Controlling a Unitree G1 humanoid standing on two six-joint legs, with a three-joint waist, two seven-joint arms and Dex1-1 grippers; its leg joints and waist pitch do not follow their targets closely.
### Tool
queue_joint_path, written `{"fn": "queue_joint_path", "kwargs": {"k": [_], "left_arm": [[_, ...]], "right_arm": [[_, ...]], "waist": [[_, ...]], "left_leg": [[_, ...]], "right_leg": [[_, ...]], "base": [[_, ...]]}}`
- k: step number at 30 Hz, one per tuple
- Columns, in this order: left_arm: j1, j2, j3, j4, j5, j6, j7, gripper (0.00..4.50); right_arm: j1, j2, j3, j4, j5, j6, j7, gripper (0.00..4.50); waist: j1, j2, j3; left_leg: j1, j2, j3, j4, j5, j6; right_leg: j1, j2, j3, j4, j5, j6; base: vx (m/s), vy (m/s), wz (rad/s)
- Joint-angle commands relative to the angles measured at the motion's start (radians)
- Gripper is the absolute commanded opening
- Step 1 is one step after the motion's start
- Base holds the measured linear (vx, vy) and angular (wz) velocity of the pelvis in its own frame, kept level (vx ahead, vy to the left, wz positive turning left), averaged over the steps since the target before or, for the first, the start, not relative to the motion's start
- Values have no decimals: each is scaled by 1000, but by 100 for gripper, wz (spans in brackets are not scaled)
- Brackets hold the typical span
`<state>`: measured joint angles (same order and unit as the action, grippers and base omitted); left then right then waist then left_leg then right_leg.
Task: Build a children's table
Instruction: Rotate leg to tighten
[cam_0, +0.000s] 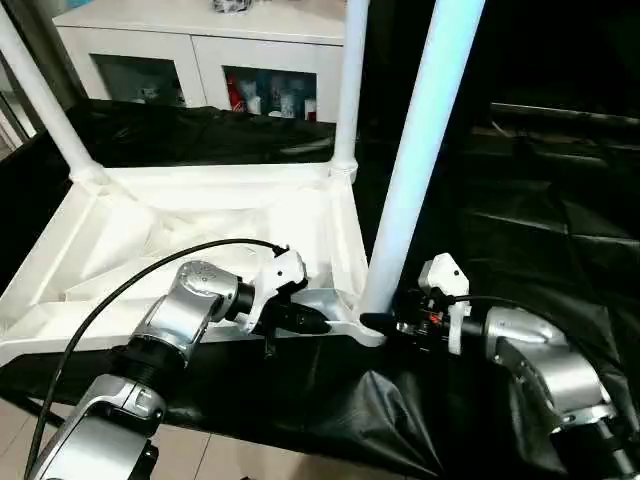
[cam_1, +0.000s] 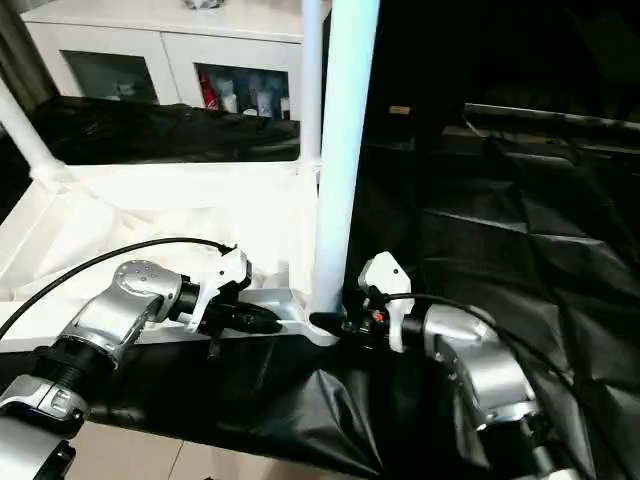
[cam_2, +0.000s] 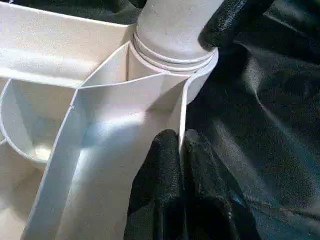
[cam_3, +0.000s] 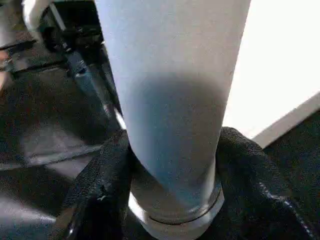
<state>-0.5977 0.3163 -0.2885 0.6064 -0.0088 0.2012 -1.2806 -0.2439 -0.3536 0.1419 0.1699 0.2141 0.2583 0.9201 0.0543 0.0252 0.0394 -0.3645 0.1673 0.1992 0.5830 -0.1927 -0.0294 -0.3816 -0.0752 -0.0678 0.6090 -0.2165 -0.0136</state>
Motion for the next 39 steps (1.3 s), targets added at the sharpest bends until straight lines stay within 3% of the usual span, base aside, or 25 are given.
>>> {"fn": "queue_joint_path", "kwargs": {"k": [1, 2, 3, 4, 5, 7, 8, 9, 10, 12, 15, 17, 19, 20, 21, 25, 27, 29, 30, 31, 33, 37, 39], "left_arm": [[6, -54, -14, 16, -9, 19, 40, 0], [6, -54, -14, 16, -9, 19, 40, 0], [-24, -104, -1, 77, 21, -3, 163, 0], [-55, -147, 12, 133, 44, -20, 276, 0], [-60, -154, 13, 141, 47, -21, 292, 0], [-86, -188, 20, 182, 64, -19, 381, 0], [-101, -210, 26, 206, 71, -13, 435, 0], [-116, -233, 32, 226, 73, -3, 477, 0], [-128, -250, 36, 243, 78, -2, 515, 0], [-146, -277, 43, 272, 87, -11, 565, 0], [-164, -299, 41, 310, 95, -44, 560, 0], [-164, -299, 41, 310, 95, -44, 560, 0], [-165, -295, 31, 320, 97, -63, 528, 0], [-165, -294, 30, 320, 97, -64, 525, 0], [-161, -280, 23, 315, 97, -75, 496, 0], [-161, -259, 25, 321, 97, -89, 474, 0], [-152, -234, 17, 309, 92, -130, 401, 0], [-146, -226, 13, 300, 89, -148, 371, 0], [-137, -217, 8, 283, 82, -175, 334, 0], [-127, -207, 4, 265, 73, -202, 290, 0], [-119, -199, -3, 248, 70, -234, 262, 0], [-116, -193, 10, 226, 60, -266, 269, 0], [-114, -174, 40, 180, 34, -230, 259, 45]], "right_arm": [[10, 53, -10, 63, -35, 37, -136, 211], [10, 53, -10, 63, -35, 37, -136, 211], [10, 125, -53, 97, -65, 44, -311, 211], [8, 181, -80, 119, -93, 45, -448, 211], [8, 189, -84, 122, -98, 45, -468, 210], [3, 237, -104, 137, -112, 45, -570, 209], [-2, 268, -117, 144, -116, 44, -626, 206], [-7, 300, -128, 150, -110, 43, -666, 206], [-11, 326, -133, 154, -108, 40, -693, 206], [-21, 361, -130, 158, -130, 29, -744, 206], [-35, 381, -109, 164, -151, 6, -749, 206], [-35, 381, -109, 164, -151, 6, -749, 206], [-41, 366, -108, 159, -149, -20, -727, 206], [-41, 365, -109, 159, -150, -23, -726, 206], [-38, 340, -114, 138, -129, -40, -672, 258], [-40, 293, -121, 106, -91, -38, -582, 290], [-30, 207, -109, 51, -70, 4, -457, 305], [-23, 175, -108, 29, -59, 15, -415, 305], [-8, 124, -111, -2, -42, 23, -353, 305], [11, 65, -116, -32, -22, 26, -278, 305], [36, 11, -123, -63, 10, 40, -203, 305], [97, -85, -126, -126, 65, 72, -70, 305], [125, -96, -121, -183, 117, 118, -27, 315]], "waist": [[1, -10, -42], [-1, -11, -42], [-8, -3, -38], [-10, -2, -36], [-14, -6, -31], [-16, -8, -32], [-17, 1, -31], [-22, -1, -26], [-21, 0, -29], [-20, 2, -32], [-17, 7, -36], [-17, 2, -37], [-15, 6, -36], [-15, 3, -36], [-14, 2, -37], [-9, 1, -38], [-5, -5, -39], [0, -3, -41], [2, -12, -40], [7, -10, -41], [16, -9, -44], [27, -13, -57], [36, -16, -58]], "left_leg": [[8, 73, -37, -71, -202, 48], [9, 71, -39, -72, -222, 31], [10, 70, -39, -75, -245, 17], [17, 70, -39, -76, -274, 5], [24, 69, -43, -78, -326, -23], [23, 68, -50, -83, -370, -33], [24, 69, -52, -84, -382, -35], [33, 68, -51, -86, -421, -41], [41, 64, -53, -84, -440, -44], [33, 66, -56, -89, -412, -38], [27, 68, -51, -92, -366, -27], [23, 67, -49, -92, -360, -16], [25, 66, -48, -90, -361, -7], [22, 66, -48, -90, -353, -2], [22, 66, -47, -89, -344, 3], [17, 67, -44, -86, -297, 31], [17, 66, -42, -83, -267, 45], [14, 68, -41, -80, -238, 61], [12, 67, -40, -79, -226, 68], [11, 68, -40, -77, -211, 76], [13, 73, -37, -73, -181, 93], [5, 74, -36, -60, -82, 149], [-2, 71, -34, -53, -47, 181]], "right_leg": [[37, -88, 56, -84, -195, -236], [39, -90, 56, -87, -240, -226], [32, -87, 57, -93, -282, -213], [25, -87, 57, -99, -315, -207], [21, -88, 56, -105, -386, -189], [26, -92, 55, -111, -460, -155], [24, -93, 57, -112, -463, -151], [15, -89, 56, -121, -492, -137], [12, -93, 57, -126, -521, -126], [20, -93, 58, -125, -482, -124], [25, -89, 61, -115, -332, -153], [30, -91, 63, -112, -310, -165], [28, -93, 64, -115, -323, -168], [31, -94, 63, -116, -329, -166], [33, -94, 63, -116, -329, -165], [37, -94, 63, -113, -301, -172], [41, -93, 62, -111, -283, -181], [44, -93, 61, -106, -255, -184], [47, -92, 61, -108, -249, -182], [48, -95, 61, -105, -241, -184], [46, -95, 62, -99, -185, -195], [52, -93, 57, -72, 18, -240], [51, -93, 53, -64, 75, -252]], "base": [[0, 0, 0], [0, 0, 0], [0, 0, 0], [0, 0, 0], [0, 0, 0], [0, 0, 0], [0, 0, 0], [0, 0, 0], [0, 0, 0], [0, 0, 0], [0, 0, 0], [0, 0, 0], [0, 0, 0], [0, 0, 0], [0, 0, 0], [0, 0, 0], [0, 0, 0], [0, 0, 0], [0, 0, 0], [0, 0, 0], [0, 0, 0], [0, 0, 0], [0, 0, 0]]}}
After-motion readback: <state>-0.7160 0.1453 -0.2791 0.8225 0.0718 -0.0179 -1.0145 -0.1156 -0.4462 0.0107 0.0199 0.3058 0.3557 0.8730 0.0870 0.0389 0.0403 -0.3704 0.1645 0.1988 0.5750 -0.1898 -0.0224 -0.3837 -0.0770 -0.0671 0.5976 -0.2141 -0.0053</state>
